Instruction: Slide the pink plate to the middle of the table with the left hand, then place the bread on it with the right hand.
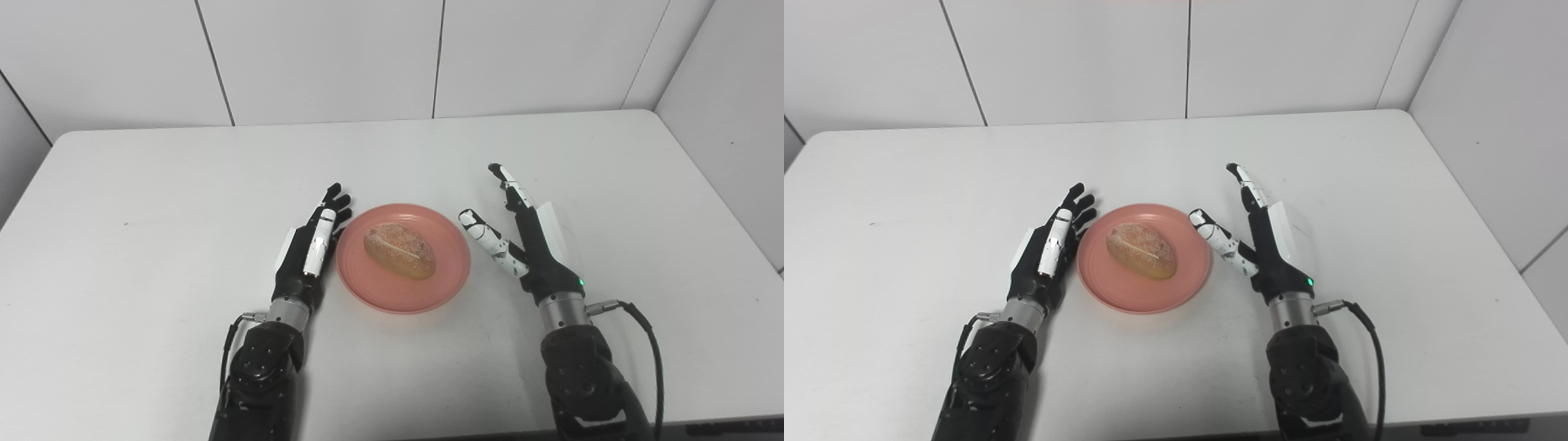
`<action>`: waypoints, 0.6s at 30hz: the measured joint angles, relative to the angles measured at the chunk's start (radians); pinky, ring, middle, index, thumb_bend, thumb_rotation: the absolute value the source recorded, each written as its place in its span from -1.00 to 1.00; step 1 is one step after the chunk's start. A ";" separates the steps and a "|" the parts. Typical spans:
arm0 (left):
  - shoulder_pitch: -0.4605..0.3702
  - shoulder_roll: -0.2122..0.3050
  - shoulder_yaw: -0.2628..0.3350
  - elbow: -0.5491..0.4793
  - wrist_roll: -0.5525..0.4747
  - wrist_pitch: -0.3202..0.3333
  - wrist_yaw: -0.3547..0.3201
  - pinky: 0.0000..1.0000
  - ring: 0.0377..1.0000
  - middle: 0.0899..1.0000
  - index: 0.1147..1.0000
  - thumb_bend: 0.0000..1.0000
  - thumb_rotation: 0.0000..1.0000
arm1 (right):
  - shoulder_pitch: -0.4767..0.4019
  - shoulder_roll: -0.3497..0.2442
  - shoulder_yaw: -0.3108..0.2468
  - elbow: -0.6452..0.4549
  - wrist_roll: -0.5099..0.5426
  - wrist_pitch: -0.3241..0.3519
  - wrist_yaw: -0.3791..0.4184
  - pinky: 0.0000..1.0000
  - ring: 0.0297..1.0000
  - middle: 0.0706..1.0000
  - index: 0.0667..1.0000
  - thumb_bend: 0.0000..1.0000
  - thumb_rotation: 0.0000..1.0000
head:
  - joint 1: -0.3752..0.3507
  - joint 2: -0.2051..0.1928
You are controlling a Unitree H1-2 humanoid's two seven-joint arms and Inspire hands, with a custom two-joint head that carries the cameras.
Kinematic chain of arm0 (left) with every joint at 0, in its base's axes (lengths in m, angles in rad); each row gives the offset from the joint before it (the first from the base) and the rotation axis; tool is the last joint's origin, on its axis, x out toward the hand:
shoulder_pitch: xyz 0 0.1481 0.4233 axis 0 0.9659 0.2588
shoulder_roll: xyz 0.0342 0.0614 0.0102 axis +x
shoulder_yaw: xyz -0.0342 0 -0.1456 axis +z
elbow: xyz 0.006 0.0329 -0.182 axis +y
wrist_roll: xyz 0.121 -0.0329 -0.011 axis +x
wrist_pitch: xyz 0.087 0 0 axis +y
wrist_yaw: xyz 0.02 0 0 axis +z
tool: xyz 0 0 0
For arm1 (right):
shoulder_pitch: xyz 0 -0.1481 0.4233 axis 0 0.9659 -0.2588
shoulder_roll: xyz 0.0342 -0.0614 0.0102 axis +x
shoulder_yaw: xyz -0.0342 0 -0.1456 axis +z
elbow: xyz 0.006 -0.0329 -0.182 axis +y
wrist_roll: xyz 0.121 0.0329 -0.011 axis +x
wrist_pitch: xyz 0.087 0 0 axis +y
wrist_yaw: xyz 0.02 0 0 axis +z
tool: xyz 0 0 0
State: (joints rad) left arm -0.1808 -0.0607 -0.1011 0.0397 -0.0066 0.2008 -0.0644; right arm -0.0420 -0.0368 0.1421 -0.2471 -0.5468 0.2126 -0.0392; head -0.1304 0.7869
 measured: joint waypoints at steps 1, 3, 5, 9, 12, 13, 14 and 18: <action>0.001 0.002 0.003 -0.003 0.000 0.000 0.000 0.84 0.86 0.87 0.86 -0.34 1.00 | 0.014 0.009 -0.001 0.006 0.019 -0.001 -0.003 0.66 0.79 0.81 0.81 -0.15 1.00 | 0.003 0.000; 0.003 0.005 0.005 -0.017 0.000 0.000 0.000 0.85 0.87 0.88 0.87 -0.34 1.00 | 0.026 0.030 -0.004 0.026 0.060 -0.013 -0.014 0.66 0.78 0.82 0.81 -0.16 1.00 | 0.005 0.000; 0.017 0.005 0.011 -0.031 -0.001 0.000 0.001 0.86 0.87 0.88 0.86 -0.34 1.00 | 0.036 0.047 -0.017 0.034 0.101 -0.015 -0.017 0.67 0.79 0.83 0.82 -0.18 1.00 | 0.005 0.000; 0.041 0.006 0.014 -0.060 -0.004 0.003 0.001 0.87 0.87 0.89 0.87 -0.33 1.00 | 0.044 0.078 -0.034 0.034 0.187 -0.019 -0.020 0.69 0.81 0.84 0.83 -0.28 1.00 | 0.009 0.003; 0.050 0.010 0.016 -0.068 -0.004 0.004 0.001 0.87 0.88 0.89 0.88 -0.32 1.00 | 0.057 0.102 -0.041 0.034 0.239 -0.020 -0.020 0.69 0.81 0.84 0.83 -0.37 1.00 | 0.011 0.003; 0.053 0.011 0.016 -0.069 -0.004 0.004 0.001 0.88 0.88 0.89 0.89 -0.32 1.00 | 0.063 0.108 -0.042 0.034 0.253 -0.020 -0.020 0.69 0.81 0.83 0.82 -0.40 1.00 | 0.011 0.003; 0.054 0.012 0.016 -0.071 -0.004 0.004 0.001 0.88 0.88 0.90 0.89 -0.32 1.00 | 0.068 0.113 -0.045 0.034 0.266 -0.020 -0.020 0.71 0.82 0.83 0.82 -0.45 1.00 | 0.011 0.003; 0.064 0.014 0.014 -0.081 -0.001 0.001 0.001 0.88 0.88 0.90 0.89 -0.32 1.00 | 0.073 0.122 -0.060 0.033 0.330 -0.021 -0.016 0.78 0.85 0.86 0.84 -0.54 1.00 | 0.012 0.003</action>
State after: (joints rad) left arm -0.1170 -0.0462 -0.0868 -0.0414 -0.0079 0.2018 -0.0631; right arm 0.0307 0.0854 0.0817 -0.2137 -0.2170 0.1915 -0.0550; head -0.1181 0.7900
